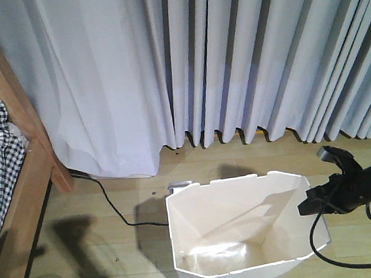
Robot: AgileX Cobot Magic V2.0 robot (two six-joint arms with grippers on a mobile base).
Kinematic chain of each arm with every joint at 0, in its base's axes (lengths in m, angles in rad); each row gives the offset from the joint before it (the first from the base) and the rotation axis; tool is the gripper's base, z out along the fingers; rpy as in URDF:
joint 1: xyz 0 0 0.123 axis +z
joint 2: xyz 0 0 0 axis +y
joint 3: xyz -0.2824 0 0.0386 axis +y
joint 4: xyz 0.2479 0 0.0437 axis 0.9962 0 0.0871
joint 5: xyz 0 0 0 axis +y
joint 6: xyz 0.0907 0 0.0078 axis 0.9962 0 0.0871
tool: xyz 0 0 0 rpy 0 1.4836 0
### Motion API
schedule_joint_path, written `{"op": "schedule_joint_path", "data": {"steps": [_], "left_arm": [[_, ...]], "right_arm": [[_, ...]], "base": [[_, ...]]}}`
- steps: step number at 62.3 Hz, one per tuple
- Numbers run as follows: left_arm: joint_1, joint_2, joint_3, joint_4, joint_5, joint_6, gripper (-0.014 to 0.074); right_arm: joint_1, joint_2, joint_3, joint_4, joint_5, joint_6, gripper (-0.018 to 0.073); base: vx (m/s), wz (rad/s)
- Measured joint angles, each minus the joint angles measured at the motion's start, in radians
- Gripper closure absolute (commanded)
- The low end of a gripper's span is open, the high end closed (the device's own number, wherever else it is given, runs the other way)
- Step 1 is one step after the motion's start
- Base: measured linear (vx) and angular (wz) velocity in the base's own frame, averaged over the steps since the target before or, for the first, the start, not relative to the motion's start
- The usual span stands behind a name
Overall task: Move trash bin to bedside with robot
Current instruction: 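Drive forward toward the bedside, dragging the bin with the right gripper, then position the bin beside the bed near the curtains with the right gripper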
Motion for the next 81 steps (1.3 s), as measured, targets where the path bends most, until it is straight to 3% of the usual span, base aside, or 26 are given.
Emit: {"op": "schedule_joint_path", "data": {"steps": [27, 44, 68, 81], "left_arm": [[0.0, 0.0, 0.0, 0.0, 0.0, 0.0, 0.0603], [0.0, 0.0, 0.0, 0.0, 0.0, 0.0, 0.0603], [0.0, 0.0, 0.0, 0.0, 0.0, 0.0, 0.0603], [0.0, 0.0, 0.0, 0.0, 0.0, 0.0, 0.0603]], "right_arm": [[0.0, 0.0, 0.0, 0.116, -0.029, -0.117, 0.0564], [0.0, 0.015, -0.06, 0.11, -0.076, -0.072, 0.0564], [0.0, 0.285, -0.404, -0.02, -0.092, 0.131, 0.0564], [0.0, 0.435, -0.554, -0.028, -0.082, 0.158, 0.0564]], "base": [[0.0, -0.01], [0.0, 0.0], [0.0, 0.0], [0.0, 0.0]]}}
